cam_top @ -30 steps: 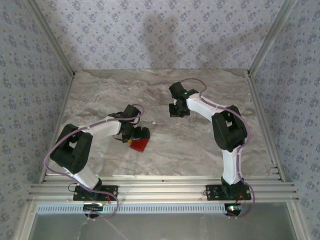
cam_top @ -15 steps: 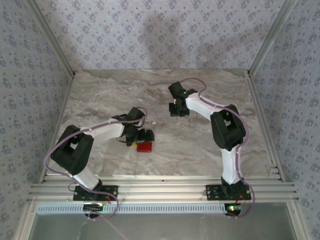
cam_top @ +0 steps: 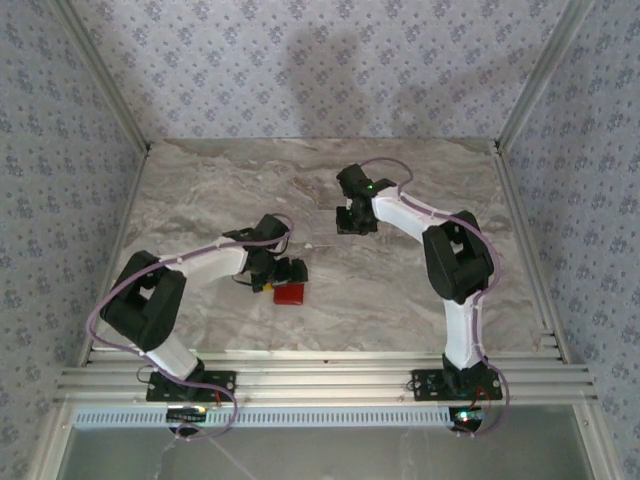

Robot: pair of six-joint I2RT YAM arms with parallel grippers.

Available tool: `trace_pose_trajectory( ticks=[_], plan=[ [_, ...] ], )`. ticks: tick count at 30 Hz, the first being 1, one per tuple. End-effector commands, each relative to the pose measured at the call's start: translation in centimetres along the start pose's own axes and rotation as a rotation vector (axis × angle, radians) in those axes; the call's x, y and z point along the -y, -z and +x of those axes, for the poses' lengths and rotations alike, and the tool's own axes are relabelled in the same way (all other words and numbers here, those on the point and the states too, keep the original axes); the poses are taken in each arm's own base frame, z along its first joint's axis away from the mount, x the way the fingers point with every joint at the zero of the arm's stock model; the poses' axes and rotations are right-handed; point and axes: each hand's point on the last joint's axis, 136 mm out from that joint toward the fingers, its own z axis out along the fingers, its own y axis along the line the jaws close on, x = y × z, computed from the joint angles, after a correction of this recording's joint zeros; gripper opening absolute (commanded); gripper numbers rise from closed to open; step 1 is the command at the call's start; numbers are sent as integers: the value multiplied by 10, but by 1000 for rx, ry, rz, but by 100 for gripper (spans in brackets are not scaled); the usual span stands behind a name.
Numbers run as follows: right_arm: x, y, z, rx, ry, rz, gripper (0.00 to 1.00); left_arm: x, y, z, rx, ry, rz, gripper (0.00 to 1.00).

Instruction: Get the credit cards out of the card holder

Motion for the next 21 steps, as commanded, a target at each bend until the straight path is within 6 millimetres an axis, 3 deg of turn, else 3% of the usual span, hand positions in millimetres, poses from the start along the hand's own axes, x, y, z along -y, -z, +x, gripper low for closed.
trace_pose_trajectory(
  ticks=[1,7,12,16,21],
  plan=[
    [-7,21,1,24,-5,-27,31,4,16,-4,32,-30,-11,88],
    [-3,44,3,56,7,-16,38,-6,28,-7,45,-70,-88,85],
    [-12,66,18,63,41,-66,43,-13,39,-8,50,-84,-108,83],
    [-29,78,40,38,37,-167,47,-18,39,-9,40,-75,-77,81],
    [-65,85,66,4,-7,-386,48,-12,31,-12,32,-57,65,79]
  ],
)
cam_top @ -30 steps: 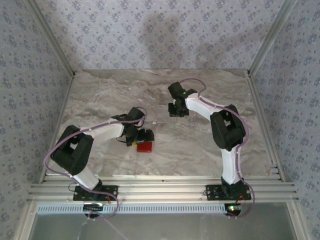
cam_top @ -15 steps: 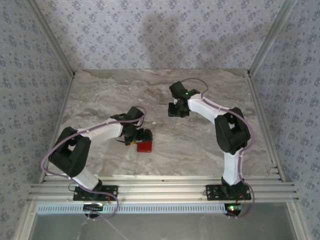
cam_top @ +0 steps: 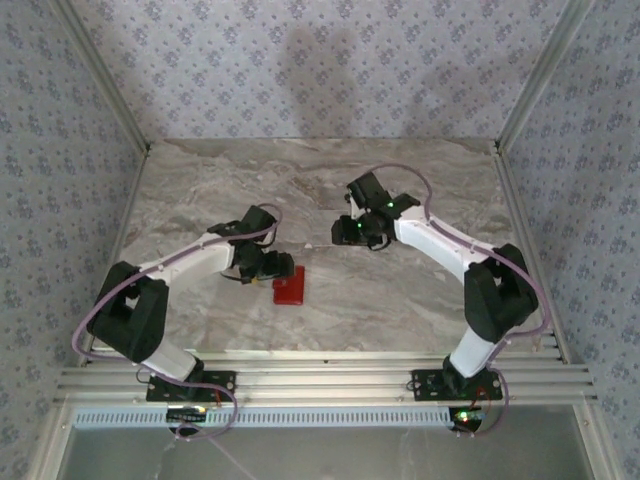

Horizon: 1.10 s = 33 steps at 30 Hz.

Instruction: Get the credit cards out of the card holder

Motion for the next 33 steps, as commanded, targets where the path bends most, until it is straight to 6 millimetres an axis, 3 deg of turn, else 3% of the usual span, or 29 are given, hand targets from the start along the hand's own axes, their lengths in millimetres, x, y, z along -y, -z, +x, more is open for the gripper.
trace_pose_trajectory(
  ticks=[1,12,23,33],
  plan=[
    [-28,-4,27,-60,-61,-164,48,9,-3,3,-19,-10,112,78],
    [-69,-57,71,-186,-123,-329,45,5,-23,12,-48,33,175,68],
    [-65,-92,91,-255,-161,-336,39,-9,-30,18,-56,83,172,55],
    [-71,-107,96,-271,-186,-355,39,2,-36,18,-66,106,248,50]
  ],
)
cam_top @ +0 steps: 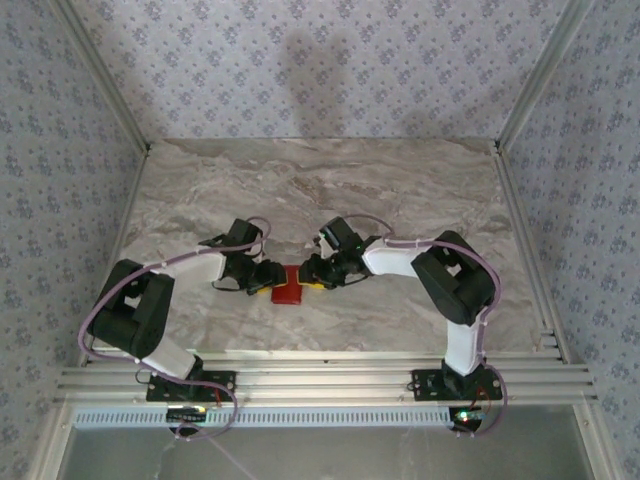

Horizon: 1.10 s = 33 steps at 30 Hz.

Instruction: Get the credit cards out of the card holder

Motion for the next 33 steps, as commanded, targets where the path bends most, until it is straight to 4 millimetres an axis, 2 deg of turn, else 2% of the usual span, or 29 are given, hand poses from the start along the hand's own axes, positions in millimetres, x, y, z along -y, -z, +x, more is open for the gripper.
trace_pose_trajectory(
  ticks=[1,16,29,33],
  plan=[
    [-2,-10,5,-25,-25,-21,39,8,-10,2,-16,4,62,49],
    [-14,-21,4,-24,-43,-64,39,19,-19,2,-21,49,159,44],
    [-34,-20,-5,33,-88,-238,39,31,-24,0,-19,89,259,39],
    [-29,-22,-4,34,-101,-226,39,35,-24,-1,-22,96,283,38]
  ],
)
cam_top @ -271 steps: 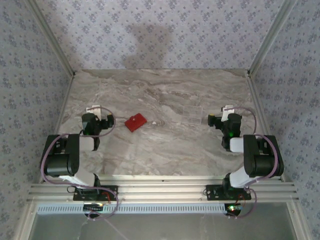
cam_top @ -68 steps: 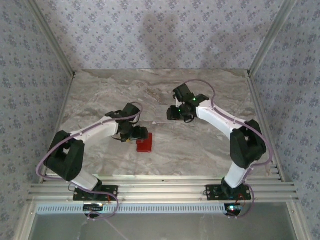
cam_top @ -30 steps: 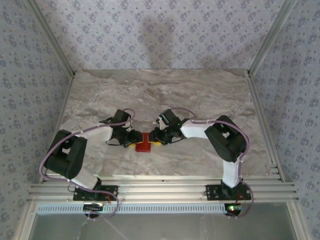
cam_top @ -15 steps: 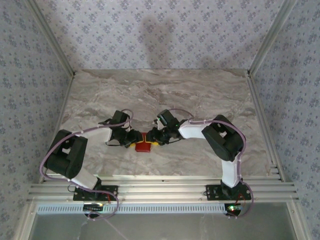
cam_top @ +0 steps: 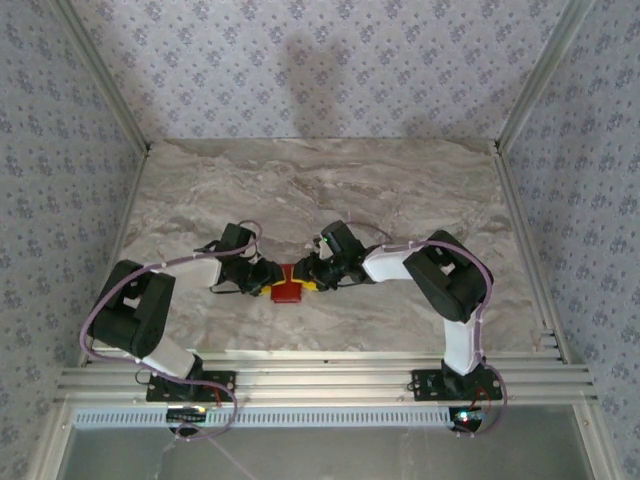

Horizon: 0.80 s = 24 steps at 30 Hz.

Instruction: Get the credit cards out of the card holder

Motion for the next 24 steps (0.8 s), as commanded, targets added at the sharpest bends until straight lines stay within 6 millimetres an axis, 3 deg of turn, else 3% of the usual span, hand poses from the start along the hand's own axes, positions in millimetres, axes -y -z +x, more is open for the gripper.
trace_pose_trajectory(
  ticks=[1,5,10,15,24],
  plan=[
    [-5,-11,3,0,25,-36,39,29,-21,7,-49,-62,151,37],
    [16,-4,6,11,41,110,39,34,-18,6,-43,-62,171,35],
    [18,0,6,13,58,130,40,42,-14,5,-39,-68,196,34],
    [1,-1,4,22,58,20,41,49,-13,4,-42,-64,227,33],
    [-3,17,-2,80,65,21,25,34,5,-1,21,-118,70,37]
  ],
)
